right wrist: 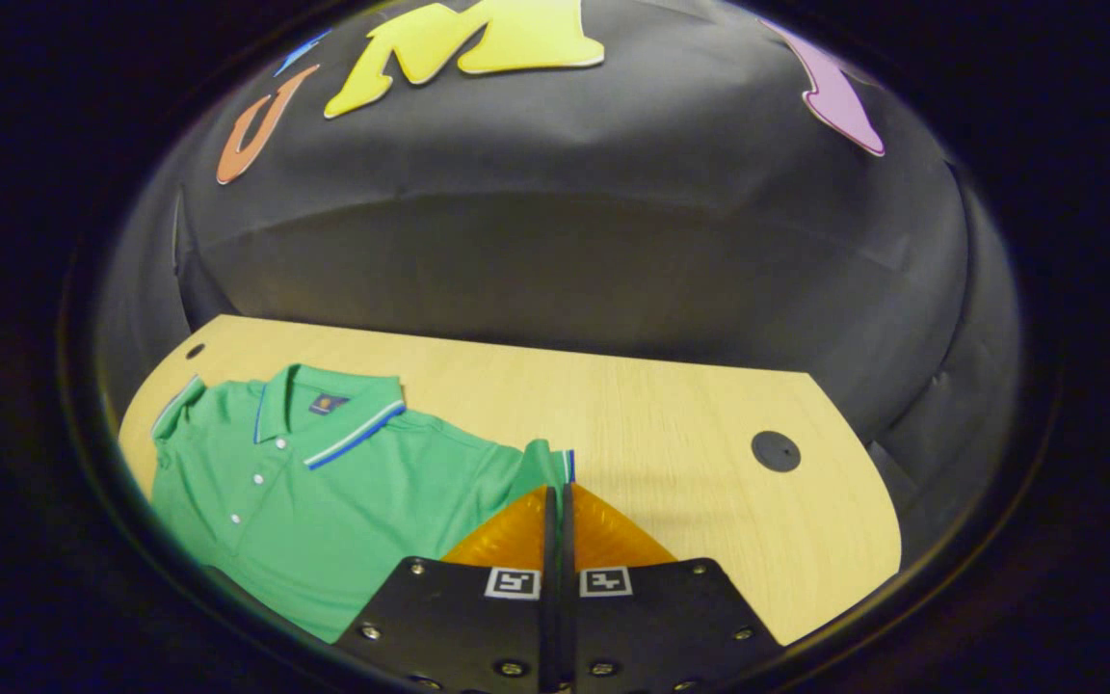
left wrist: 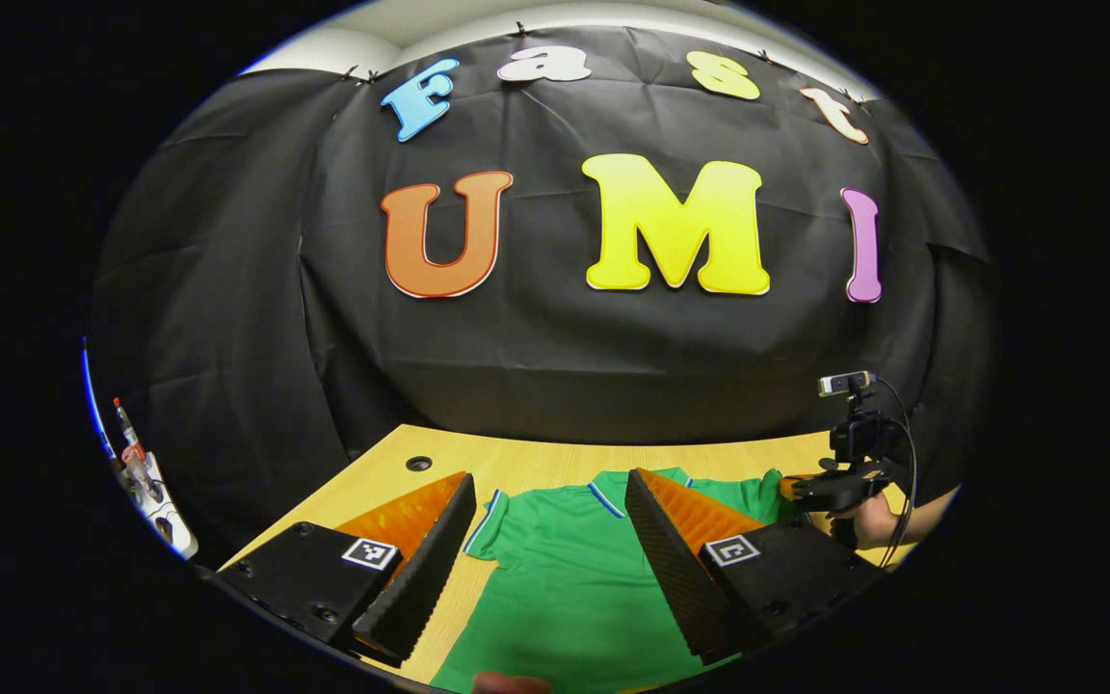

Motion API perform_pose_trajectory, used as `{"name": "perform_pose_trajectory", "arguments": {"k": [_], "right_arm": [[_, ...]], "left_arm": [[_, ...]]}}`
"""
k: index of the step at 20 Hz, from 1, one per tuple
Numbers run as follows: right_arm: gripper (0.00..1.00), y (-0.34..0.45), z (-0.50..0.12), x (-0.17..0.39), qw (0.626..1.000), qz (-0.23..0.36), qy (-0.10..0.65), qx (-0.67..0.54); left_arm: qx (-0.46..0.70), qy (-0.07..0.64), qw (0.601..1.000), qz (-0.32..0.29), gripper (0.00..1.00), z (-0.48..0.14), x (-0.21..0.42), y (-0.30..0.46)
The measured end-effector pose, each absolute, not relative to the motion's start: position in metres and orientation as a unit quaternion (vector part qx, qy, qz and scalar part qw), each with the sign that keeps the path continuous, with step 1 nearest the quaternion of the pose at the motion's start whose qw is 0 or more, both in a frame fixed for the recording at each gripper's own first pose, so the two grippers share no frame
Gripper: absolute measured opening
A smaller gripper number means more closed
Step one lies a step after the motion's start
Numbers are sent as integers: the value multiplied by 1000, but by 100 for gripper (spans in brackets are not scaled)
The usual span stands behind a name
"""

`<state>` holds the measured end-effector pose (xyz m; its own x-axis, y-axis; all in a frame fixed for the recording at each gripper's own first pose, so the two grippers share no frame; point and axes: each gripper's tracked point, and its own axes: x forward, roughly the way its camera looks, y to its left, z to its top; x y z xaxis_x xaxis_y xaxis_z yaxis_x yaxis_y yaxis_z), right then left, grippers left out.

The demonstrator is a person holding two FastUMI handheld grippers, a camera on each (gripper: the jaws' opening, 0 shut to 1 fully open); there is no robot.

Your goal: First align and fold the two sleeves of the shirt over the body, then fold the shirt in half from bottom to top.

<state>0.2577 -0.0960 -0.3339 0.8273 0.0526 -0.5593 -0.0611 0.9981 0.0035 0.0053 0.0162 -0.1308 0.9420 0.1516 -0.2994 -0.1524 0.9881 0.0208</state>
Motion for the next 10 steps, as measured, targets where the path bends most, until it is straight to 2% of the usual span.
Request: {"name": "perform_pose_trajectory", "arguments": {"k": [10], "right_arm": [[0,-20,-277,236,961,58,271,-11]], "left_arm": [[-24,141,984,108,100,-132,-9,68]]}}
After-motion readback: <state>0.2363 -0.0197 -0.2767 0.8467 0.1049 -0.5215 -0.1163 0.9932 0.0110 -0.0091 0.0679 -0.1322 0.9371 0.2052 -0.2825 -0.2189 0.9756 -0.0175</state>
